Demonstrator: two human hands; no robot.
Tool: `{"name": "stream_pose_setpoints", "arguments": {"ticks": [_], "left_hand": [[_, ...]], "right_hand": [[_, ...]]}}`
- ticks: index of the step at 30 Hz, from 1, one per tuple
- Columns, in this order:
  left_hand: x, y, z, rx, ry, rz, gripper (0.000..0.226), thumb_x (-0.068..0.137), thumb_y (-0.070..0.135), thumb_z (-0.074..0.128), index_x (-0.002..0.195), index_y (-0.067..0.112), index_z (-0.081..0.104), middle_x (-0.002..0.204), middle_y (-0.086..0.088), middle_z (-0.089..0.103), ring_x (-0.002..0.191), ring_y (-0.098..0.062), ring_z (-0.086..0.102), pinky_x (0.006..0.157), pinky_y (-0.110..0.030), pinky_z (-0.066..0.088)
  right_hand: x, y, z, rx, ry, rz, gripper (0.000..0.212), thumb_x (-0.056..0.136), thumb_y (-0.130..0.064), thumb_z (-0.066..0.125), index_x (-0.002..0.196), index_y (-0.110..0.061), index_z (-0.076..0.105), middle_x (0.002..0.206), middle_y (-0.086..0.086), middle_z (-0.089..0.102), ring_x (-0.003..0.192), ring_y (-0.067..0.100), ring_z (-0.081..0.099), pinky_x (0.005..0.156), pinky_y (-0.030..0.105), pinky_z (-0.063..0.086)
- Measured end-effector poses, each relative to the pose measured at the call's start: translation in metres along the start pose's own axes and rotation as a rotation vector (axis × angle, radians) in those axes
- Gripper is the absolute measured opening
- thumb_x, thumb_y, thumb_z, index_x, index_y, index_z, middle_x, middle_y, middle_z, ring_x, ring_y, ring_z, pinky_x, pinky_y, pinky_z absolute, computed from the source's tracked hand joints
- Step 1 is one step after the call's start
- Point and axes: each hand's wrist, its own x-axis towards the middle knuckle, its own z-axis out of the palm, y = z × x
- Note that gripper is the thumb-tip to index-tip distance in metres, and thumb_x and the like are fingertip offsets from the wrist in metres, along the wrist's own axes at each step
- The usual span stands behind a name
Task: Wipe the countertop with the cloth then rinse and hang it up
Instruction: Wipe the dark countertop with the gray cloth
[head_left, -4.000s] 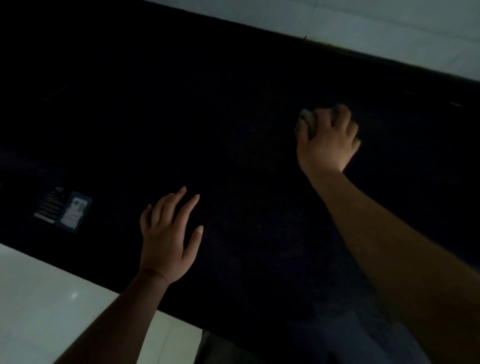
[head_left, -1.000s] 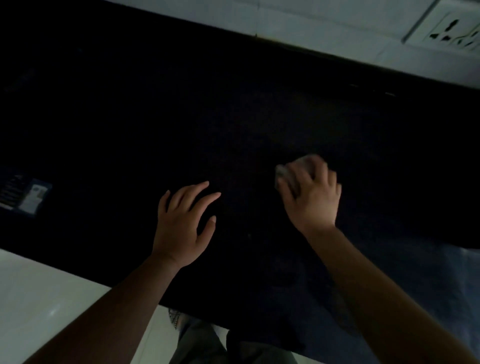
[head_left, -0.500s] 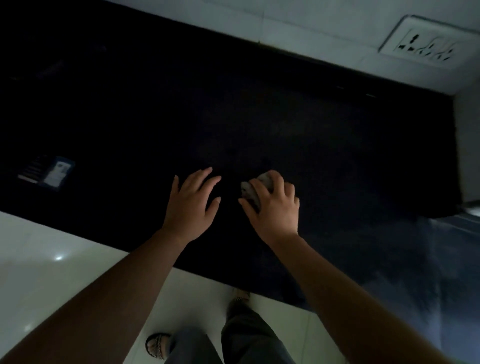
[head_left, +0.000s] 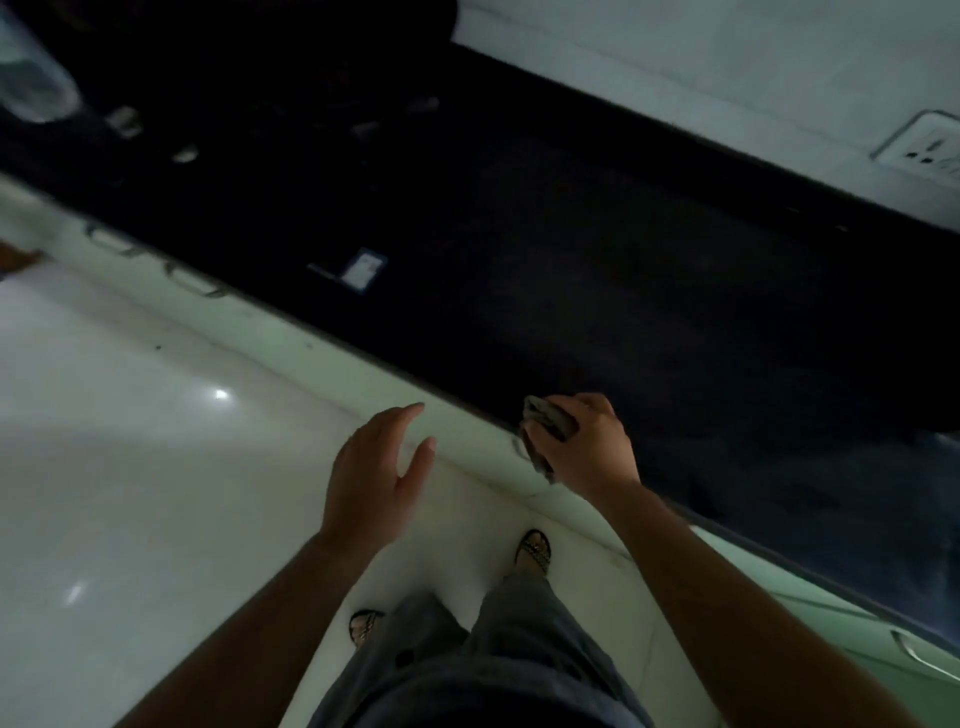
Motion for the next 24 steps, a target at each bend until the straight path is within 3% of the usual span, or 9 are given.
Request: {"name": "stream_pose_setpoints", "arguments": {"ticks": [2,4,6,9,11,16,19,24], "left_hand": [[-0.032,-0.024,-0.027,-0.109,0.084,-0.133,0.05,0.09,0.043,0.041,0.132,0.017,0.05,0.13,-0.001,0.058,0.116,-0.01,0.052,0.096,-0.03,0.041],[-0.068,-0.05,-0.054,-0.183,0.177,-0.245,0.045,0.092,0.044,0.041,0.128,0.02,0.053,0.123,0.002,0.061,0.11,-0.01,0.056,0.091,-0.029,0.044],[-0.104,-0.075,-0.081,-0.246,0.266,-0.316,0.037,0.094,0.044,0.043,0.121,0.023,0.058,0.114,0.005,0.065,0.103,-0.009,0.061,0.083,-0.024,0.047],[-0.159,-0.106,-0.118,-0.312,0.355,-0.408,0.031,0.09,0.041,0.043,0.114,0.029,0.059,0.107,0.007,0.067,0.1,-0.004,0.062,0.079,-0.02,0.046],[-0.193,-0.123,-0.137,-0.334,0.42,-0.47,0.028,0.092,0.044,0.042,0.112,0.032,0.058,0.105,0.011,0.067,0.1,0.002,0.059,0.079,-0.018,0.044],[-0.266,-0.15,-0.164,-0.401,0.63,-0.676,0.031,0.089,0.051,0.036,0.109,0.039,0.056,0.102,0.025,0.063,0.099,0.01,0.058,0.076,-0.014,0.041],[-0.292,-0.16,-0.169,-0.44,0.73,-0.771,0.037,0.086,0.057,0.032,0.108,0.039,0.055,0.102,0.026,0.062,0.098,0.009,0.057,0.076,-0.015,0.039],[-0.298,-0.183,-0.182,-0.49,0.774,-0.861,0.032,0.088,0.048,0.035,0.108,0.037,0.057,0.103,0.023,0.063,0.099,0.007,0.058,0.076,-0.015,0.04]], "right_hand": [[-0.026,-0.039,0.021,0.112,-0.087,-0.043,0.034,0.078,-0.05,0.063,0.107,-0.033,0.064,0.103,-0.012,0.053,0.081,0.007,0.054,0.069,0.019,0.041],[-0.053,-0.078,0.043,0.221,-0.178,-0.114,0.011,0.081,-0.046,0.062,0.081,-0.036,0.066,0.075,-0.015,0.064,0.063,0.001,0.06,0.054,0.01,0.041],[-0.076,-0.112,0.066,0.279,-0.244,-0.145,0.017,0.083,-0.04,0.063,0.067,-0.037,0.063,0.06,-0.018,0.064,0.052,-0.006,0.059,0.042,0.003,0.035],[-0.105,-0.153,0.105,0.221,-0.359,-0.186,0.006,0.08,-0.045,0.065,0.078,-0.043,0.06,0.074,-0.019,0.062,0.064,-0.01,0.055,0.051,0.002,0.039],[-0.12,-0.177,0.126,0.198,-0.434,-0.25,0.011,0.079,-0.044,0.067,0.088,-0.039,0.063,0.084,-0.016,0.061,0.071,-0.006,0.055,0.058,0.0,0.039],[-0.145,-0.233,0.16,0.182,-0.559,-0.372,0.011,0.079,-0.037,0.069,0.089,-0.039,0.063,0.094,-0.009,0.064,0.08,-0.012,0.054,0.064,-0.003,0.037],[-0.149,-0.253,0.174,0.152,-0.604,-0.418,0.011,0.08,-0.038,0.067,0.085,-0.046,0.061,0.095,-0.008,0.066,0.085,-0.008,0.058,0.068,0.005,0.041],[-0.138,-0.28,0.196,0.125,-0.65,-0.424,0.011,0.079,-0.039,0.068,0.087,-0.045,0.061,0.1,-0.007,0.067,0.091,0.006,0.062,0.075,0.019,0.045]]}}
